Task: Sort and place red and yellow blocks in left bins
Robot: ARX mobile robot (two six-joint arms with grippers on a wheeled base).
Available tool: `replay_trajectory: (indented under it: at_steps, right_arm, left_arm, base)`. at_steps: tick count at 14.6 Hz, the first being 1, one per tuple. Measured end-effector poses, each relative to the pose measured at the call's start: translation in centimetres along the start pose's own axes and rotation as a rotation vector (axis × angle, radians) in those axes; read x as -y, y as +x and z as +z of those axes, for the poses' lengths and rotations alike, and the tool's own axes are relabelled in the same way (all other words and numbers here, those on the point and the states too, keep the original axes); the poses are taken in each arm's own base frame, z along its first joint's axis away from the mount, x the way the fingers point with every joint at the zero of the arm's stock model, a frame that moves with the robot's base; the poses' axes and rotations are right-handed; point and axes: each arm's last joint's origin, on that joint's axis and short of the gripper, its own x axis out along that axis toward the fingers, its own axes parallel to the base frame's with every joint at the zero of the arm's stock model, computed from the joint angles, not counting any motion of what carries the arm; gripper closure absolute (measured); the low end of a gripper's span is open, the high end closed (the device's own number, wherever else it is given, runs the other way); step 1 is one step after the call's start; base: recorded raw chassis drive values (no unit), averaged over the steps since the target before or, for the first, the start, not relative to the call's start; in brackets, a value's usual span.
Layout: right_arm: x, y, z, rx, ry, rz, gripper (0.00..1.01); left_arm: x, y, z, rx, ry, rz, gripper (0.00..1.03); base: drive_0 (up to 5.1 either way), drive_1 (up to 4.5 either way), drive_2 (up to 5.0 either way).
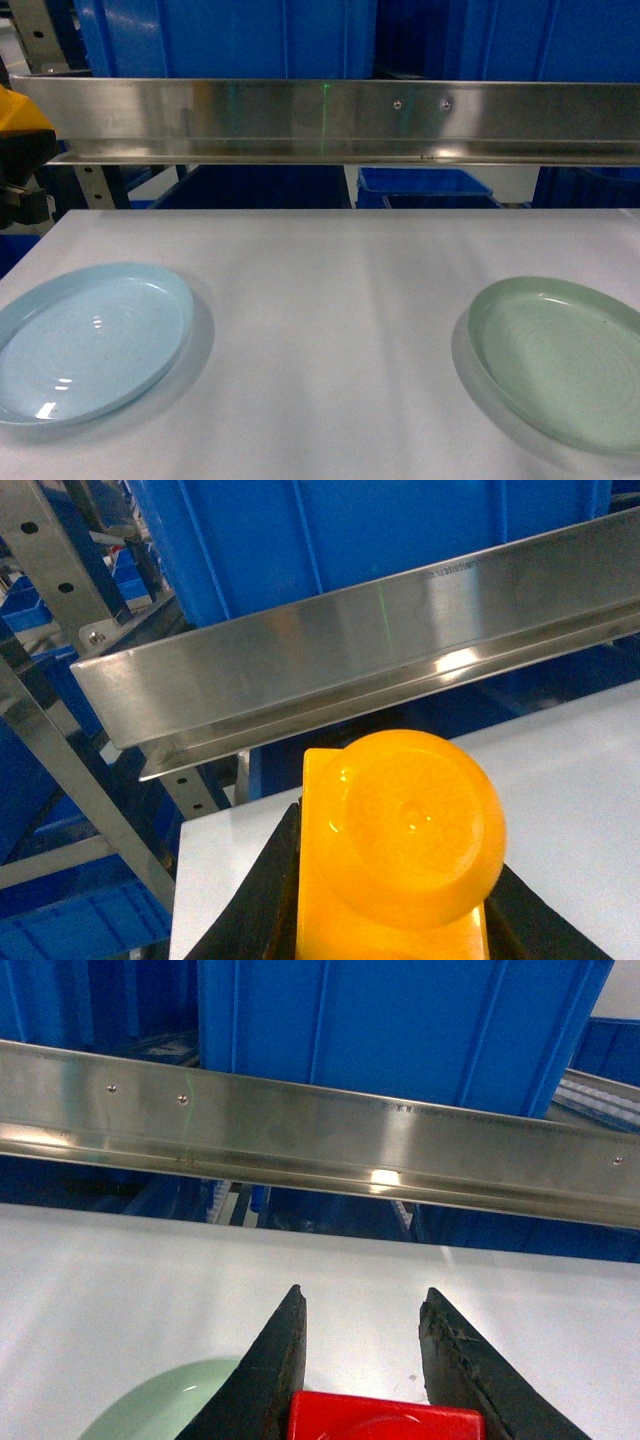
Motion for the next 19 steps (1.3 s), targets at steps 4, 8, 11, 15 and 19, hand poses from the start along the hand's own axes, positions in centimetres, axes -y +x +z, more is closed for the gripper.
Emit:
replay_trajectory:
  at_steps: [4, 8, 11, 15, 19]
  right_arm:
    - [0.0, -0.01, -0.01, 0.0, 0.0, 0.0, 0.73]
    - [0.0, -0.01, -0.01, 0.0, 0.0, 0.0, 0.73]
    - [0.02, 0.0, -0.01, -0.001, 0.0, -0.001, 0.73]
    - [0.01, -0.01, -0.01, 0.001, 0.0, -0.004, 0.73]
    - [0.0, 0.0, -0.03, -0.001, 0.0, -0.004, 0.73]
  left_arm:
    - [0.01, 0.0, -0.03, -0.003, 0.005, -0.001, 0.76]
    - [0.01, 0.0, -0.04, -0.003, 0.005, -0.001, 0.76]
    - [0.01, 0.0, -0.05, -0.005, 0.004, -0.001, 0.76]
    - [0.16, 0.02, -0.01, -0.003, 0.006, -0.01, 0.76]
    - [0.12, 0.02, 0.0, -0.002, 0.006, -0.006, 0.76]
  base:
    - [0.0, 0.0, 0.0]
    - [-1.2, 0.63, 0.6]
    - [-4.9, 2.51, 2.5]
    - [-4.8, 2.67, 2.7]
    - [-4.8, 2.66, 2.7]
